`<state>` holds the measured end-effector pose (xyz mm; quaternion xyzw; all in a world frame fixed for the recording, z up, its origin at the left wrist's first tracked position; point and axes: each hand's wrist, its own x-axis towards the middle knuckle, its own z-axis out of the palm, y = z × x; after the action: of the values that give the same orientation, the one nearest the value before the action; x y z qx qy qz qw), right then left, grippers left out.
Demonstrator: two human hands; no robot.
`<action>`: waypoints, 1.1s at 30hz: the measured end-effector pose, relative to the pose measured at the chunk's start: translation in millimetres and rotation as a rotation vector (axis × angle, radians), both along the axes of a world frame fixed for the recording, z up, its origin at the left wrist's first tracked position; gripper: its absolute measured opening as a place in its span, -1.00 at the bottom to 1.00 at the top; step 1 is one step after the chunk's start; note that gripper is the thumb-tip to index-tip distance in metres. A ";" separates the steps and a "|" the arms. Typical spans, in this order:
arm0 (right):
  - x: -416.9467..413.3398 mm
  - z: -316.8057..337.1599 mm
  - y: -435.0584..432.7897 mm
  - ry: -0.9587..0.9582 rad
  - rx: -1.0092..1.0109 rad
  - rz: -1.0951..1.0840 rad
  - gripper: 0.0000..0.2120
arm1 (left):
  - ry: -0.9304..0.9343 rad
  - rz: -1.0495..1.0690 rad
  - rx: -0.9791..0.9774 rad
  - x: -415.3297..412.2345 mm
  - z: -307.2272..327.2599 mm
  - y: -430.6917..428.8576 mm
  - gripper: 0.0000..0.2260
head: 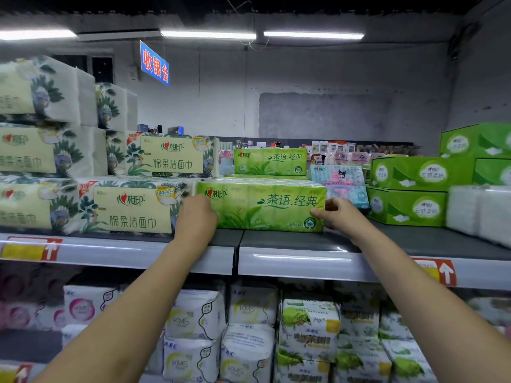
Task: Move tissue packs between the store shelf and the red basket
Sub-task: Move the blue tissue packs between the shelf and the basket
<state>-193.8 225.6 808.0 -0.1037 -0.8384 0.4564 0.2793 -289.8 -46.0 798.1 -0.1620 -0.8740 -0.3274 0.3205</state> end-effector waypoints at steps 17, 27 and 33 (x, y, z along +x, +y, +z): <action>67.6 -10.8 -28.9 0.537 -0.149 -0.020 -0.92 | -0.122 -0.400 0.580 73.9 -7.6 -56.5 -0.90; 186.4 -66.1 -47.2 0.539 -0.611 0.053 -0.86 | -0.330 -0.583 0.831 159.7 -39.1 -52.7 -0.87; 226.0 -99.7 -38.1 0.444 -0.696 -0.038 -0.87 | -0.373 -0.588 0.817 195.3 -55.8 -32.9 -0.86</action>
<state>32.2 187.5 708.2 -0.1062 -0.5512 0.7188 0.4102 -94.5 -78.9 742.2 -0.2012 -0.6353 -0.7400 0.0915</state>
